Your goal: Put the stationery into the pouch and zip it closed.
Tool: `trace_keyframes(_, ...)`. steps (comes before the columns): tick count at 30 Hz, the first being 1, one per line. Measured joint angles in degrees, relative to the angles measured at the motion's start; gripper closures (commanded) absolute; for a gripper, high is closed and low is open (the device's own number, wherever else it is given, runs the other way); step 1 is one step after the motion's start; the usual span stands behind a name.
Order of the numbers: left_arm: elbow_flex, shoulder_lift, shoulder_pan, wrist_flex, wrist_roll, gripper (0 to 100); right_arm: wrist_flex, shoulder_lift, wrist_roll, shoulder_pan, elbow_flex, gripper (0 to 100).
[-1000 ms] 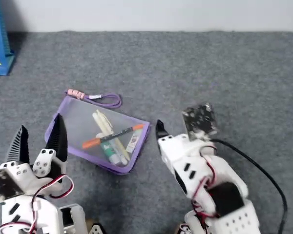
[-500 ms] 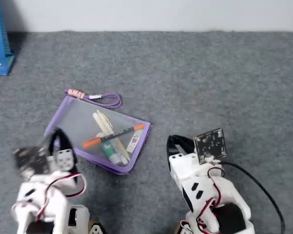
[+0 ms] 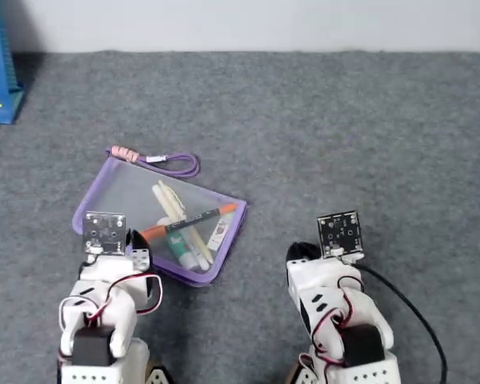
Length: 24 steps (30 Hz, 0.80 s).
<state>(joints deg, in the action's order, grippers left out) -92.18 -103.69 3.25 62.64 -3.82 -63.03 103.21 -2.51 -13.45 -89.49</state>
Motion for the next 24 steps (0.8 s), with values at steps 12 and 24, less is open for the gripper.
trace_keyframes(12, -4.7, 0.1, 0.0, -1.1, 0.0, 99, -0.9, 0.0, 0.0, 5.6, -5.8, 99.0)
trace_keyframes(24, -4.7, 0.1, 1.1, 9.3, 0.2, 99, -11.2, 0.0, 0.0, 8.2, -5.8, 99.0)
